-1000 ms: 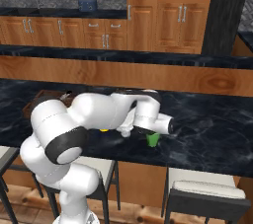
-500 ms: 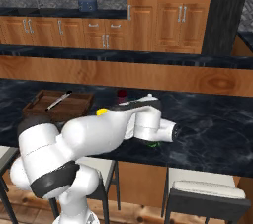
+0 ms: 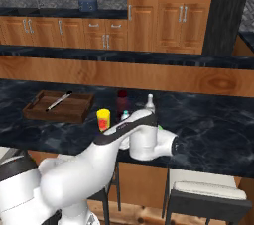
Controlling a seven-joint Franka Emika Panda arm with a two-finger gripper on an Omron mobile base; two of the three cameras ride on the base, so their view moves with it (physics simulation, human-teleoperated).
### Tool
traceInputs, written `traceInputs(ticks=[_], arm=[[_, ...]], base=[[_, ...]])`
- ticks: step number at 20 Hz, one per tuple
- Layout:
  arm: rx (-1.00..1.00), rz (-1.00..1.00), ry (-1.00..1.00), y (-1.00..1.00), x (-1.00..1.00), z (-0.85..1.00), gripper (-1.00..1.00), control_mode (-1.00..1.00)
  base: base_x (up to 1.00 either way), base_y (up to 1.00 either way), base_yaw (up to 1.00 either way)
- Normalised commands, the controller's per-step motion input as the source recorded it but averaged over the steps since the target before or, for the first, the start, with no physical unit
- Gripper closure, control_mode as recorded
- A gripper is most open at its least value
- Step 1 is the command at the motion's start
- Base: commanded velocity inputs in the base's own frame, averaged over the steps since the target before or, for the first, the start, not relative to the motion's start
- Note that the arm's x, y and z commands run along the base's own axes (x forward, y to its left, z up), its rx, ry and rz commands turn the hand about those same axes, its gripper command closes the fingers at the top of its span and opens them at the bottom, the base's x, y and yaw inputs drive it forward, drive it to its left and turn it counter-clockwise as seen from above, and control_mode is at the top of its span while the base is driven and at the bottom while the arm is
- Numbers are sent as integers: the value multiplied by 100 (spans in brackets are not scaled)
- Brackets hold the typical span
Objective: Place the drinks on the dining counter in a tight cluster.
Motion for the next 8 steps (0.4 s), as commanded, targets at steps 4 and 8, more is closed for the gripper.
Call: traceInputs(ticks=[4, 8], arm=[[0, -14, 0, 1, -64, 0, -100, -100], [-1, -9, 0, 1, -65, 0, -100, -100]], base=[[0, 0, 0], [0, 0, 0]])
